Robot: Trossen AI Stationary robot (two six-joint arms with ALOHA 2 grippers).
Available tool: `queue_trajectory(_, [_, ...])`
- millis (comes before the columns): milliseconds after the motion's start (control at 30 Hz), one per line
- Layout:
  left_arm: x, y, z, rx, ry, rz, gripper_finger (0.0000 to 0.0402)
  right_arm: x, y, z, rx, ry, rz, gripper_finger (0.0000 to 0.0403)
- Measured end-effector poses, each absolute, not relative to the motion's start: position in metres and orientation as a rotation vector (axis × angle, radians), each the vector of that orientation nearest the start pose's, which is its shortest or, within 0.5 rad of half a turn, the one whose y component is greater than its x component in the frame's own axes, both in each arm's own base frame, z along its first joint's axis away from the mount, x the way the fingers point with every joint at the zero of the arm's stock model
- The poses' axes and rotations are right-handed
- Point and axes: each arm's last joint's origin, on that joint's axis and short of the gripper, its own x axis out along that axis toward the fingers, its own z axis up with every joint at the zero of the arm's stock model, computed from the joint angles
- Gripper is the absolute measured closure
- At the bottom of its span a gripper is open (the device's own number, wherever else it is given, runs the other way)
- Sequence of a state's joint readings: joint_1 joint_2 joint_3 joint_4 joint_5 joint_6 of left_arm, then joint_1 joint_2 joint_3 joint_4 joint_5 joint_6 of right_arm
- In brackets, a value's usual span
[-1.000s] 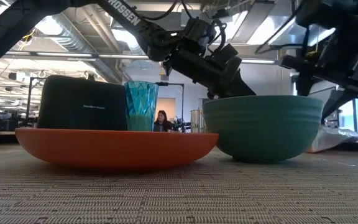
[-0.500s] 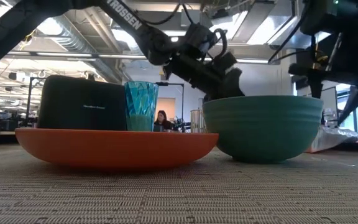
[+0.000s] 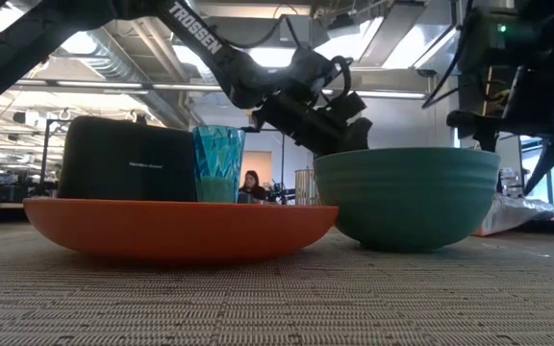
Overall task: Arrange a breakfast setting
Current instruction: Pour the cereal in the bowl
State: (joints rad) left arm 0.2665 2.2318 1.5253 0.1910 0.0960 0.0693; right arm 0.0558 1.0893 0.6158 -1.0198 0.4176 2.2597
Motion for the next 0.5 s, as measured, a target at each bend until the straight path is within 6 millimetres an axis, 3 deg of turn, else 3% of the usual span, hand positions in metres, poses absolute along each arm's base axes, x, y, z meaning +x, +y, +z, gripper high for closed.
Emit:
queue_trajectory(300, [0.472,0.123,0.145,0.013,0.594,0.109,0.0254,0.147,-0.014,0.152,1.539,0.319,-1.622,0.021])
queue_trajectory(500, [0.469,0.116,0.14,0.07,0.675,0.09,0.0259,0.149,-0.014,0.148,1.57,0.293,-1.584,0.021])
